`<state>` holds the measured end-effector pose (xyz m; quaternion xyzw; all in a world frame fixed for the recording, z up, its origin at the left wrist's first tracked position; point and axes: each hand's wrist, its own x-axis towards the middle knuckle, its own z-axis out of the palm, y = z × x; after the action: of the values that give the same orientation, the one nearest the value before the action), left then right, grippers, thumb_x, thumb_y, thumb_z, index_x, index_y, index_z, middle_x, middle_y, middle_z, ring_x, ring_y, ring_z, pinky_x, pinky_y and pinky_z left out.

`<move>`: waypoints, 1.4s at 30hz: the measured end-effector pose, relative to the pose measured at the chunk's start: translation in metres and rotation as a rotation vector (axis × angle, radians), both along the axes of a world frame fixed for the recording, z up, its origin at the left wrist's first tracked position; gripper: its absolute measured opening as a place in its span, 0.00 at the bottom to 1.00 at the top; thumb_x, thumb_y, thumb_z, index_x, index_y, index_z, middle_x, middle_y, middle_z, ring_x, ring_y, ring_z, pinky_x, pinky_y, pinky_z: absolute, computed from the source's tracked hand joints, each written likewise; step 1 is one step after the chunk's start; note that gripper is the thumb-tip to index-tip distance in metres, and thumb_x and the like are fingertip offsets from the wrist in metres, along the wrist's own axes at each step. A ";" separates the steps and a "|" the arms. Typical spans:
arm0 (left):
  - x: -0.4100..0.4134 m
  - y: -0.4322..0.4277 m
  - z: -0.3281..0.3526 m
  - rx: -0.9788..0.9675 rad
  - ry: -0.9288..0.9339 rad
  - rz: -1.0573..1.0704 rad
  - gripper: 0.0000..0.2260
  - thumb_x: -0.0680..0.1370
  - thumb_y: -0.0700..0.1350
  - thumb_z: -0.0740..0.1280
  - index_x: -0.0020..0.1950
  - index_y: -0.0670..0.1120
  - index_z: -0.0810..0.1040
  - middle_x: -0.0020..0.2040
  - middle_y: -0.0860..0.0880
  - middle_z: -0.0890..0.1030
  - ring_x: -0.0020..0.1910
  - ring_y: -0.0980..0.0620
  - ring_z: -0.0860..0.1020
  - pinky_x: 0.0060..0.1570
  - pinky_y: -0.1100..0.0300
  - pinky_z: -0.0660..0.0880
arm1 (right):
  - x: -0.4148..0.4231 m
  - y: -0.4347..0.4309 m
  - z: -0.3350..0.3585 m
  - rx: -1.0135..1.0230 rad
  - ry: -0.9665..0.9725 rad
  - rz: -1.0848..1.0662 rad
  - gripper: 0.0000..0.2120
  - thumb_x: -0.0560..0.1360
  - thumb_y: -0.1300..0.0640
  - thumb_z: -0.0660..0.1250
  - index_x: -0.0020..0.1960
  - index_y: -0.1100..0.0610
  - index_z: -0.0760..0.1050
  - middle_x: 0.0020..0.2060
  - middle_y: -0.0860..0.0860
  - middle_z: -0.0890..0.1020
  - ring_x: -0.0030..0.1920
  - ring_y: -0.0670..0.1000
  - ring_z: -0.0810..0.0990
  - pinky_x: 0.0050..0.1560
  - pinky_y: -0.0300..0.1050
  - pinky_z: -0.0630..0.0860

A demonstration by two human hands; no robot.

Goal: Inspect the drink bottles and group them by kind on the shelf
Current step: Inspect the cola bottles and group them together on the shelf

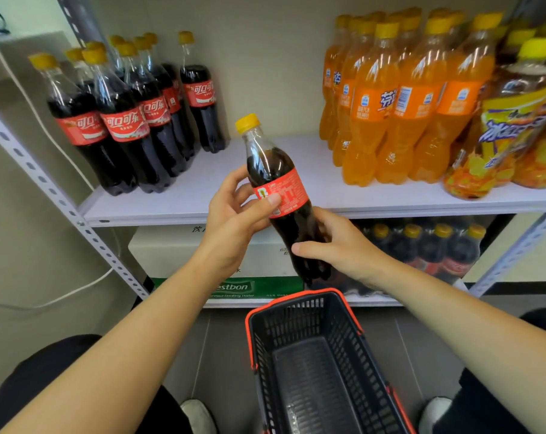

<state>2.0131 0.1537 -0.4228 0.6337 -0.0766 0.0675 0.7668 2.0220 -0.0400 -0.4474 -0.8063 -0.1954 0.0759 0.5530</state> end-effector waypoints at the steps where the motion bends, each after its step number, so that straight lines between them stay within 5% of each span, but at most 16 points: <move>1: 0.000 0.001 0.001 -0.019 0.005 -0.028 0.28 0.74 0.39 0.72 0.74 0.43 0.70 0.56 0.42 0.83 0.55 0.45 0.83 0.59 0.42 0.80 | 0.001 -0.002 0.000 0.030 0.020 0.024 0.23 0.73 0.59 0.77 0.66 0.53 0.76 0.56 0.49 0.85 0.56 0.46 0.84 0.59 0.47 0.80; 4: 0.000 0.000 0.004 0.020 -0.007 -0.079 0.27 0.76 0.41 0.71 0.74 0.43 0.70 0.57 0.42 0.83 0.56 0.46 0.82 0.58 0.49 0.79 | -0.002 -0.002 -0.003 0.061 -0.006 -0.016 0.24 0.68 0.52 0.79 0.62 0.50 0.77 0.53 0.47 0.86 0.54 0.44 0.84 0.56 0.42 0.79; 8: -0.001 -0.003 0.008 0.247 -0.077 -0.026 0.27 0.72 0.52 0.75 0.70 0.50 0.75 0.61 0.46 0.82 0.61 0.43 0.80 0.62 0.45 0.78 | -0.006 0.002 -0.008 0.039 -0.068 -0.104 0.27 0.64 0.44 0.80 0.58 0.46 0.73 0.51 0.45 0.85 0.52 0.43 0.84 0.55 0.45 0.81; 12: 0.000 -0.001 0.007 0.205 -0.083 -0.024 0.25 0.73 0.46 0.76 0.69 0.47 0.77 0.62 0.41 0.81 0.58 0.37 0.81 0.61 0.40 0.79 | -0.005 0.004 -0.009 0.018 -0.056 -0.083 0.27 0.66 0.51 0.82 0.59 0.49 0.72 0.50 0.45 0.83 0.51 0.43 0.83 0.56 0.48 0.81; 18: 0.000 0.002 0.008 0.056 -0.025 -0.104 0.27 0.75 0.41 0.70 0.74 0.42 0.70 0.60 0.39 0.81 0.57 0.44 0.82 0.58 0.48 0.80 | 0.003 -0.002 0.003 0.172 0.166 0.098 0.26 0.66 0.58 0.75 0.64 0.53 0.77 0.56 0.55 0.85 0.57 0.51 0.84 0.60 0.47 0.80; 23: 0.002 0.003 0.014 0.120 -0.005 -0.121 0.19 0.77 0.47 0.67 0.69 0.47 0.76 0.56 0.46 0.82 0.55 0.52 0.81 0.50 0.59 0.79 | 0.001 -0.001 -0.002 0.081 -0.006 -0.035 0.26 0.67 0.56 0.83 0.61 0.50 0.76 0.52 0.48 0.86 0.52 0.44 0.85 0.55 0.44 0.79; 27: 0.002 0.004 0.012 0.173 -0.024 -0.071 0.17 0.76 0.48 0.71 0.64 0.46 0.79 0.57 0.41 0.82 0.54 0.48 0.83 0.51 0.53 0.80 | 0.000 -0.001 -0.006 -0.072 -0.140 -0.098 0.32 0.62 0.45 0.84 0.59 0.45 0.72 0.51 0.43 0.83 0.51 0.41 0.83 0.54 0.45 0.80; 36: 0.003 0.009 0.010 -0.004 0.005 -0.159 0.19 0.78 0.44 0.67 0.70 0.45 0.74 0.55 0.47 0.83 0.54 0.48 0.81 0.53 0.51 0.80 | 0.007 -0.007 0.008 0.029 0.113 0.107 0.30 0.66 0.51 0.78 0.66 0.49 0.74 0.56 0.47 0.85 0.56 0.44 0.84 0.59 0.45 0.79; 42: 0.006 0.004 0.012 0.101 0.056 -0.070 0.15 0.77 0.53 0.70 0.63 0.53 0.81 0.59 0.48 0.84 0.56 0.50 0.83 0.50 0.57 0.80 | 0.003 -0.008 0.003 -0.044 -0.042 -0.075 0.29 0.65 0.49 0.84 0.60 0.46 0.74 0.51 0.47 0.85 0.52 0.45 0.85 0.60 0.52 0.79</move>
<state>2.0189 0.1576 -0.4109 0.6700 -0.0806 0.0187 0.7377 2.0246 -0.0475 -0.4443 -0.8266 -0.1747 0.0423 0.5333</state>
